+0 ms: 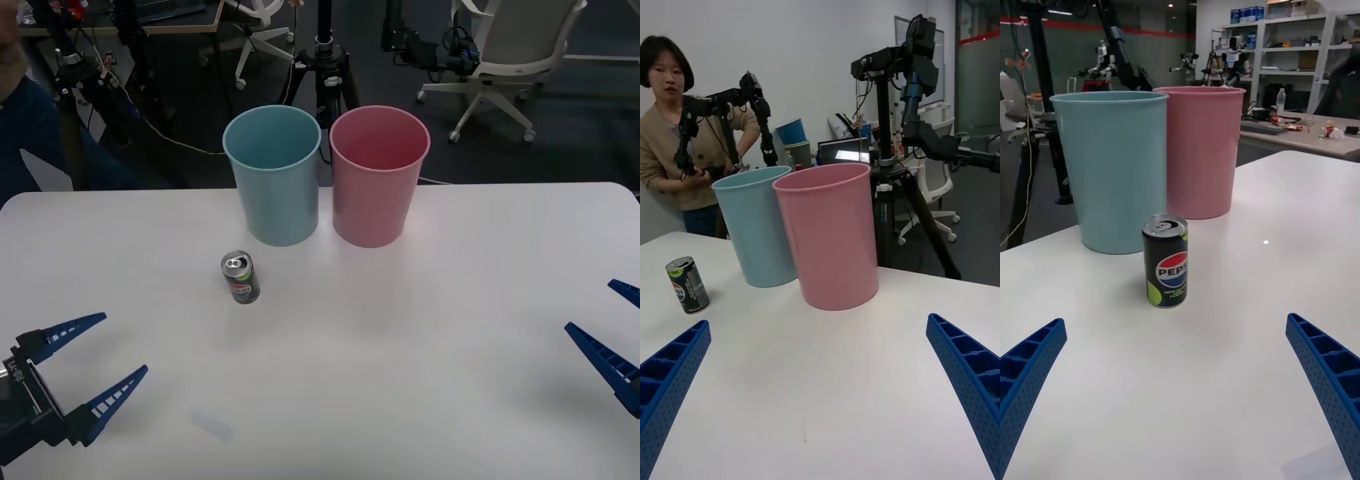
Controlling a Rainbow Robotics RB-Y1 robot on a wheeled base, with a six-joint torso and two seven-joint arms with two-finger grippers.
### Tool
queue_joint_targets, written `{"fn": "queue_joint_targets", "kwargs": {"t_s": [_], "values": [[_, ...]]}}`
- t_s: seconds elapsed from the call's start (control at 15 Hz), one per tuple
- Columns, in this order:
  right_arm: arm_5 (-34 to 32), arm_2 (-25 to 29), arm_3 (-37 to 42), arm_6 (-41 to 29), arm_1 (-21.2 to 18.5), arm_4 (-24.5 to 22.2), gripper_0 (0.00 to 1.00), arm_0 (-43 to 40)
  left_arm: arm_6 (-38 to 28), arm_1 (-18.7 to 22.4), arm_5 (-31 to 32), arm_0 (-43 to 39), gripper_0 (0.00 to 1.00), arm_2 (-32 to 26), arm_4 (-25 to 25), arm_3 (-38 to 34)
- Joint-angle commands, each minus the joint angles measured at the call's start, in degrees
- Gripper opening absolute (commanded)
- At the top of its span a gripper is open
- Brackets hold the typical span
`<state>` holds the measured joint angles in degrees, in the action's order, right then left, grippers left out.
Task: Grasp the object on the table and drop it into the matching bin: aluminum can to the light blue bin, PET bottle to the pink bin.
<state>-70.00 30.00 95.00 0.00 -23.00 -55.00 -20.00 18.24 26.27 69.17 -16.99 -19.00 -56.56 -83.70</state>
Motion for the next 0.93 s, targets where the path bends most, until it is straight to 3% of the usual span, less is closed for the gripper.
{"fn": "queue_joint_targets", "kwargs": {"t_s": [0.07,0.4,0.8,0.93], "values": [[0.0,0.0,0.0,0.0,0.0,0.0,1.00,0.0,0.2,-0.4,-0.7,1.0,1.00,1.7,0.1,2.0],[0.0,0.0,0.0,0.0,0.0,0.0,1.00,0.0,0.5,-3.0,-1.1,4.1,1.00,1.9,-3.2,5.0],[0.0,0.0,0.0,0.0,0.0,0.0,1.00,0.0,3.2,-7.5,-1.4,11.5,1.00,2.5,-5.8,13.9],[0.0,0.0,0.0,0.0,0.0,0.0,1.00,0.0,4.3,-9.3,-4.0,12.6,1.00,2.6,-7.0,14.4]]}}
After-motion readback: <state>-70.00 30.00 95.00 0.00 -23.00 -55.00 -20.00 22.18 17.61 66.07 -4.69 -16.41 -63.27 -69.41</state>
